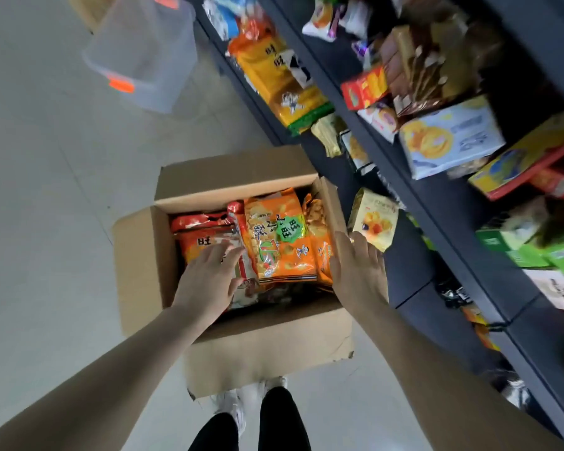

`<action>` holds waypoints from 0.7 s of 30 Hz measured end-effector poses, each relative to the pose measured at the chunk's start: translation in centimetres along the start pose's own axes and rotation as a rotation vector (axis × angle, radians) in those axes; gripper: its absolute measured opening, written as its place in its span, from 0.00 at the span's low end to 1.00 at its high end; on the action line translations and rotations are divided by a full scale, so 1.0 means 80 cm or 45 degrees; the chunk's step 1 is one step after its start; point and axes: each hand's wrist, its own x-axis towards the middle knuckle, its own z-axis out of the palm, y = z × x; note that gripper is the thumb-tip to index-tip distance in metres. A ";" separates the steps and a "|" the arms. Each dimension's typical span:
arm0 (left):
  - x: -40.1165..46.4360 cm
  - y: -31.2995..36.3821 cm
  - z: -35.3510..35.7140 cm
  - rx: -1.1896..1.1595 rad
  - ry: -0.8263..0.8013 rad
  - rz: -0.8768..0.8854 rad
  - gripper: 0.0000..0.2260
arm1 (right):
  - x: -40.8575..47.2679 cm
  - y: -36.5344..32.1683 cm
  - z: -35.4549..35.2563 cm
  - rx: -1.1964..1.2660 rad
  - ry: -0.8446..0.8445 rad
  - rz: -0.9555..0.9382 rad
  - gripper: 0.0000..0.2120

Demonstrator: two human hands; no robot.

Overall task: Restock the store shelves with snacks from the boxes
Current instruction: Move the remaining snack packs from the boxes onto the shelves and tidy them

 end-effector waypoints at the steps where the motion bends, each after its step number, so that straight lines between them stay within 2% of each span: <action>1: 0.012 0.001 0.021 -0.004 -0.030 0.009 0.26 | 0.005 0.006 0.024 0.001 -0.037 -0.001 0.22; 6: 0.084 0.018 0.102 -0.044 -0.189 0.068 0.29 | 0.032 0.030 0.115 -0.007 -0.095 -0.013 0.25; 10: 0.154 0.036 0.142 -0.002 -0.285 0.194 0.38 | 0.057 0.049 0.159 -0.015 -0.084 -0.023 0.27; 16: 0.263 0.054 0.178 0.239 -0.429 0.395 0.53 | 0.086 0.072 0.207 -0.041 -0.031 -0.068 0.27; 21: 0.296 0.039 0.199 0.337 -0.467 0.490 0.64 | 0.090 0.073 0.226 -0.001 -0.017 -0.063 0.26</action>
